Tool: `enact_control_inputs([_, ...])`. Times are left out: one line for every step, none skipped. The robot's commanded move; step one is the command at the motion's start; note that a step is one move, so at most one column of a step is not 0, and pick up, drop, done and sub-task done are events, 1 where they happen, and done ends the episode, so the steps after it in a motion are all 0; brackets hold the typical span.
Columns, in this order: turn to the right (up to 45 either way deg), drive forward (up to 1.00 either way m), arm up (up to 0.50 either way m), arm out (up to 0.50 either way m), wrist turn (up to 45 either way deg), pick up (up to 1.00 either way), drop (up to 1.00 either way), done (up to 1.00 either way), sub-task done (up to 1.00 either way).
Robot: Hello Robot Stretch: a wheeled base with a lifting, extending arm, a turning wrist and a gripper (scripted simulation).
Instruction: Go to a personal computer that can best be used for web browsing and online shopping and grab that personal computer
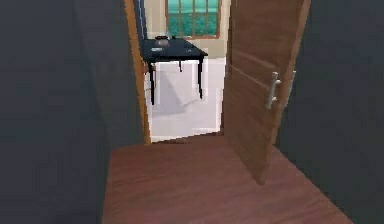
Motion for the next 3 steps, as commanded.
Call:
enact_control_inputs([0.0,1.00,0.00,0.00,0.0,0.00,0.00,0.00,0.00])
enact_control_inputs([0.0,1.00,0.00,0.00,0.0,0.00,0.00,0.00,0.00])
enact_control_inputs([-3.0,0.00,0.00,0.00,0.0,0.00,0.00,0.00,0.00])
